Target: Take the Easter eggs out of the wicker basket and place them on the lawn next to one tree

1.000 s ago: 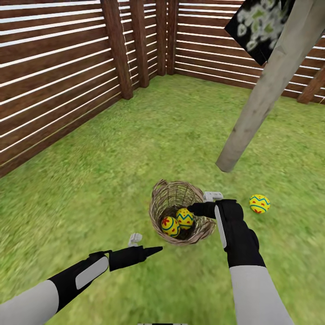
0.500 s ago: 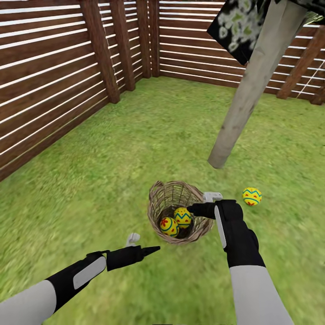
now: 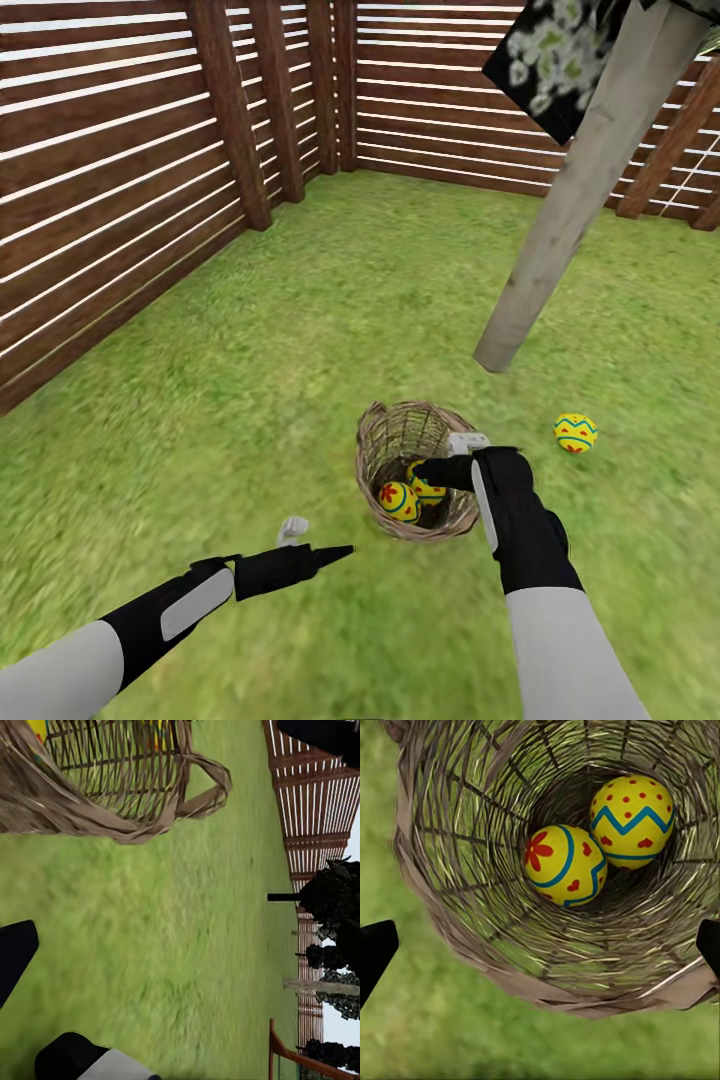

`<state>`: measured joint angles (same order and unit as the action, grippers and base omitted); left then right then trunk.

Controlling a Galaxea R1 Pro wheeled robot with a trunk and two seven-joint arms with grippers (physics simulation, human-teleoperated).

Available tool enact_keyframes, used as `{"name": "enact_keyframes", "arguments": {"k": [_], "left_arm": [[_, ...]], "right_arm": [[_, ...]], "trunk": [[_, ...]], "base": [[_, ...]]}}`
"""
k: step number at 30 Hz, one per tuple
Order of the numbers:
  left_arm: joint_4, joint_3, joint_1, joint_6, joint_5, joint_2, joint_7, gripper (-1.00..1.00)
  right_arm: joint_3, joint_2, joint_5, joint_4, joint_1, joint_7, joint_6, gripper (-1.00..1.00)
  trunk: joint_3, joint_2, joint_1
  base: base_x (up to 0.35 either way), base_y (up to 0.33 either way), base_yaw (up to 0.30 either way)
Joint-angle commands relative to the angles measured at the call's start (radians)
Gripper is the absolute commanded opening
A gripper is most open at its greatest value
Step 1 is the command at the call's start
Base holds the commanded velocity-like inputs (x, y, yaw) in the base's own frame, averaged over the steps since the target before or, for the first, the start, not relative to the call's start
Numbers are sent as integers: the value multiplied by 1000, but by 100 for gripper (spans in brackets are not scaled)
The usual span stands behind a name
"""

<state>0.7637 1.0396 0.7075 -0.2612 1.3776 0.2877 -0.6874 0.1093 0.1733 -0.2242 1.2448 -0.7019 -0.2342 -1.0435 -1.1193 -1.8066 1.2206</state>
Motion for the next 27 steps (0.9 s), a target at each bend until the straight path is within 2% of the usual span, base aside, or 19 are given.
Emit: {"name": "enact_keyframes", "arguments": {"k": [1, 12, 15, 22, 27], "left_arm": [[0, 4, 1, -7, 11, 1, -1, 100], [-1, 4, 1, -6, 13, 2, -1, 100], [-1, 4, 1, -6, 13, 1, -1, 100], [-1, 4, 1, -6, 12, 1, -1, 100], [-1, 4, 1, -6, 13, 1, -4, 100]], "right_arm": [[3, 1, -10, -1, -1, -10, -4, 100], [7, 1, -9, -61, -1, -10, -4, 100], [27, 1, -9, -84, -1, -10, -4, 100], [41, 1, -9, -91, -1, -9, -4, 100], [40, 1, -10, -91, -1, -5, -4, 100]], "trunk": [[-1, 0, 0], [-1, 0, 0], [-1, 0, 0], [-1, 0, 0], [-1, 0, 0]], "base": [[0, 250, 0], [0, 46, 0], [14, 0, 0], [265, 0, 0], [79, 0, 0]]}}
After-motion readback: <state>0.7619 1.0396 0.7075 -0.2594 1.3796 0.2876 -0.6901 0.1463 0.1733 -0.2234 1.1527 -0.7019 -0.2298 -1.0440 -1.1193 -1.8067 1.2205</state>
